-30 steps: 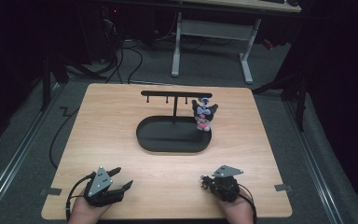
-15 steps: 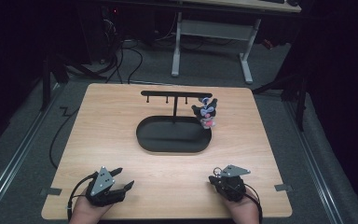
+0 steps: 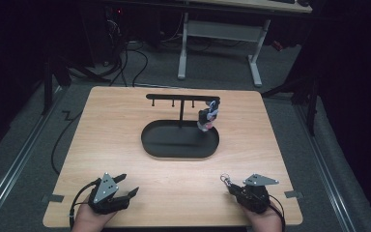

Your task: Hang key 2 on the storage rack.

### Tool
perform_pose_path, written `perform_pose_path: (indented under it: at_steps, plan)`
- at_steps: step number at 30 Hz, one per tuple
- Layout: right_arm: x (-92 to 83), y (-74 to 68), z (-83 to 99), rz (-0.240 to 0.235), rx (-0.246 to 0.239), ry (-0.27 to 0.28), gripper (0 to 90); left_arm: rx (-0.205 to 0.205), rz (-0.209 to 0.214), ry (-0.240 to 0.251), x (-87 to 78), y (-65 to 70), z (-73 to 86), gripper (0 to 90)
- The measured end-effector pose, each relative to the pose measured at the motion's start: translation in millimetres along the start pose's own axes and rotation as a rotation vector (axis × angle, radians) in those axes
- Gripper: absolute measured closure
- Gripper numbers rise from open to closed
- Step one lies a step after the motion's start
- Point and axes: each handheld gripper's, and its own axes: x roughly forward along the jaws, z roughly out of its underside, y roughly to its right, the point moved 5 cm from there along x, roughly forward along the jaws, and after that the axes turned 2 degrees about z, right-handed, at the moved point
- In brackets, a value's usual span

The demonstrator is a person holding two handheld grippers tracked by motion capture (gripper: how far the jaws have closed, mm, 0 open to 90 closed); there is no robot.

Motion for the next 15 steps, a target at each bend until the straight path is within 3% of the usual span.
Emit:
perform_pose_path:
  at_steps: [5,10,11,15]
  plan:
    - [-7.0,11.5,-1.8,-0.006,0.040,-0.012,70.9,0.002,-0.006,0.000,-0.6,-1.3,0.3,36.0]
    - [-6.2,16.7,-2.2,0.009,0.011,-0.073,66.8,-0.005,-0.006,0.003,-0.8,-3.6,0.8,35.9]
    - [-3.6,18.4,0.0,0.003,0.010,-0.127,64.9,-0.006,-0.007,0.004,-1.6,-3.9,0.8,36.0]
    - [-2.2,22.1,0.8,0.004,-0.007,-0.197,62.3,0.006,-0.009,0.006,-2.5,-2.8,-0.1,35.9]
